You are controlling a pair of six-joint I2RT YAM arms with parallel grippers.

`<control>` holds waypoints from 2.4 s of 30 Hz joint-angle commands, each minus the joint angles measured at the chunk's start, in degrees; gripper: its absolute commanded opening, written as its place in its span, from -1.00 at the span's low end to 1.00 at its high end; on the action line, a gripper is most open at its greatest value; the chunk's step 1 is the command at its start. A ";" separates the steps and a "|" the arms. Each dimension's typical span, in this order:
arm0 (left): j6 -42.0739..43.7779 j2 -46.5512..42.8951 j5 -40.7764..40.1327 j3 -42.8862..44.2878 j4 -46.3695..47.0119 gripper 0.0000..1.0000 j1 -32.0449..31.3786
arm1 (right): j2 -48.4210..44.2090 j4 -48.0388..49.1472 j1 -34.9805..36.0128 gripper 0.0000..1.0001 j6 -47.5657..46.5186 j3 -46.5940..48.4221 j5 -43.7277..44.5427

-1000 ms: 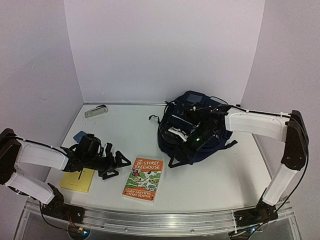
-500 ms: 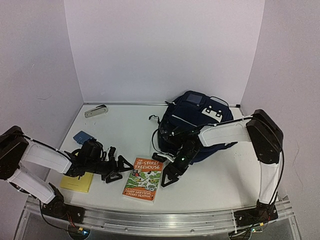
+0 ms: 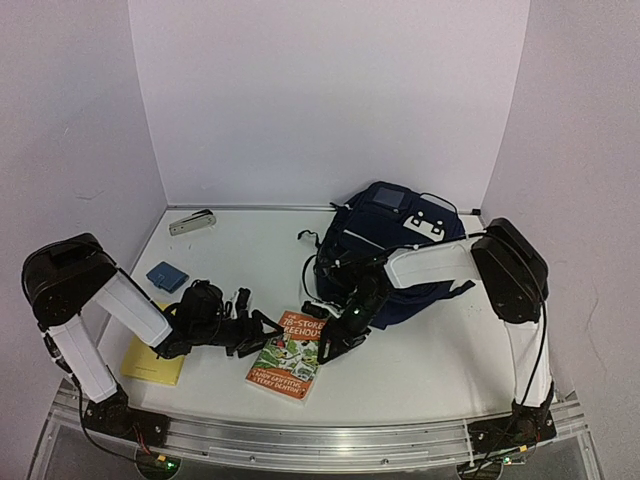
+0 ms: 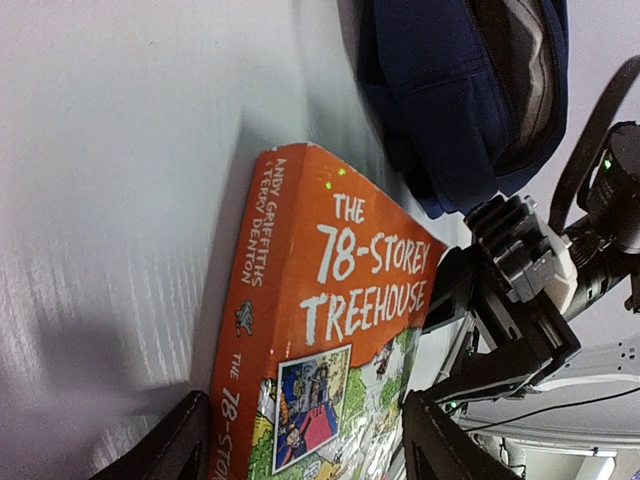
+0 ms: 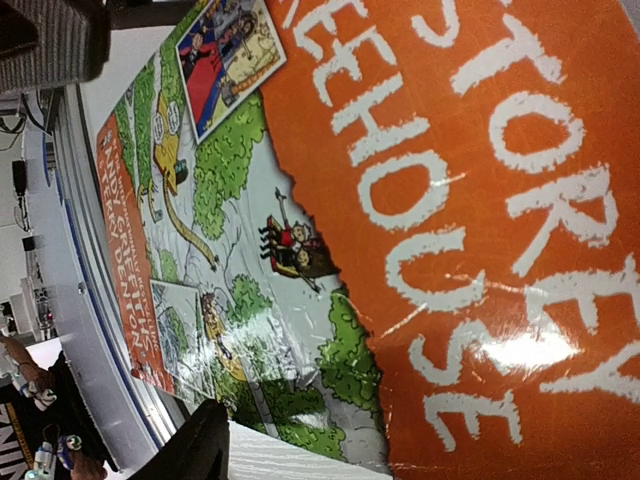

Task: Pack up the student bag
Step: Pick up the book from the center of the board.

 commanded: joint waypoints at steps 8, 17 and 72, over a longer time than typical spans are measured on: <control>0.32 0.26 6.12 0.53 9.31 -0.08 -6.94 | 5.07 9.00 2.06 -0.13 0.34 2.29 1.19; 3.13 -0.15 5.93 3.01 2.96 -0.10 -7.40 | 4.55 9.85 1.97 0.29 7.20 7.90 -3.38; 20.25 -34.60 -8.90 4.03 -35.69 0.99 -4.96 | -12.77 17.74 -1.74 -1.00 8.72 2.89 -6.71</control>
